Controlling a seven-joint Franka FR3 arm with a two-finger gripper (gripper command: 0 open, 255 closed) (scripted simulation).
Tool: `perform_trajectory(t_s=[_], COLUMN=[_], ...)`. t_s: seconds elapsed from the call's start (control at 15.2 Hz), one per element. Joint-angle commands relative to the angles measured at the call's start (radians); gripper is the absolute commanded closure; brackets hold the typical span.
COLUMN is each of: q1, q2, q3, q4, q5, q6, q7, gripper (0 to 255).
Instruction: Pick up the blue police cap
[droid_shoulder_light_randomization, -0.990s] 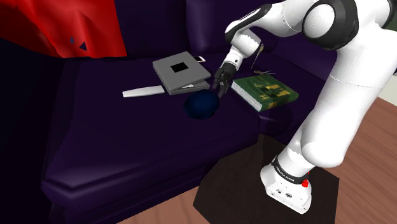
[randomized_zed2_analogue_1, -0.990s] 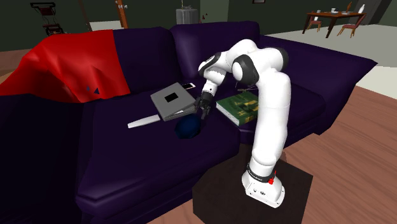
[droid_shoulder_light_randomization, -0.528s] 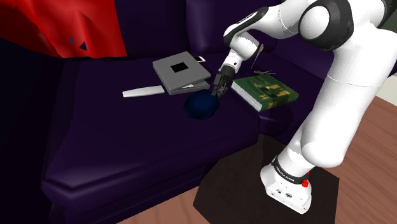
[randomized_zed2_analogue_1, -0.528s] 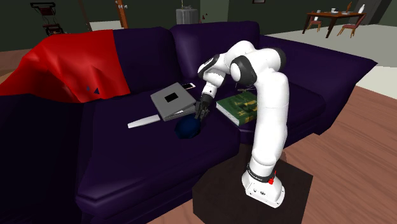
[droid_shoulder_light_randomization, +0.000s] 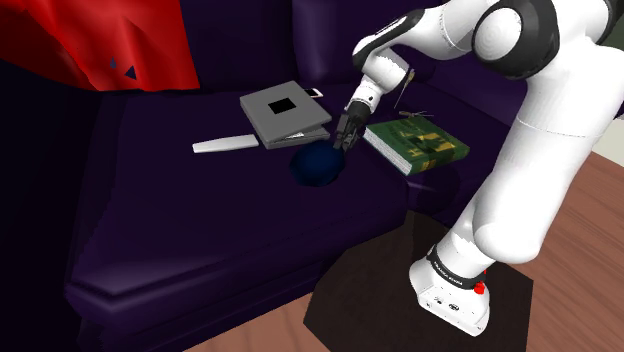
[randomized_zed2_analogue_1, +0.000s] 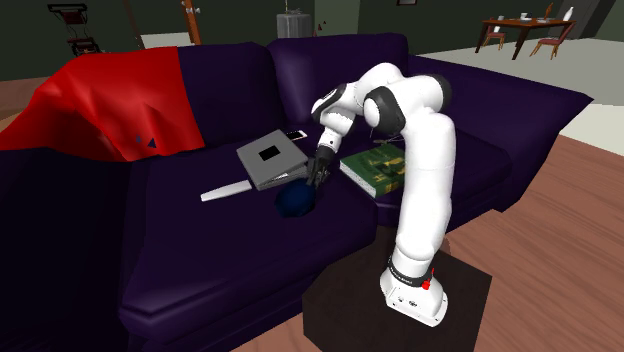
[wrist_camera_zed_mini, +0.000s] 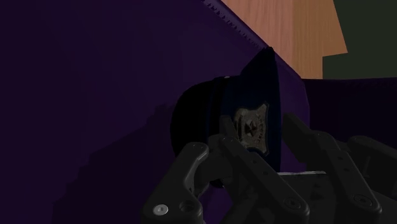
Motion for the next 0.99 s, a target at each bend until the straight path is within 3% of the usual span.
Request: perform_trajectory(t_s=[0.0, 0.92], q1=[0.003, 0.009], q2=[-0.018, -0.12], q3=[-0.001, -0.01], q4=[0.004, 0.055], q5=[-0.006, -0.041], q6=[-0.01, -0.094], q7=[0.017, 0.128], gripper=[255, 255])
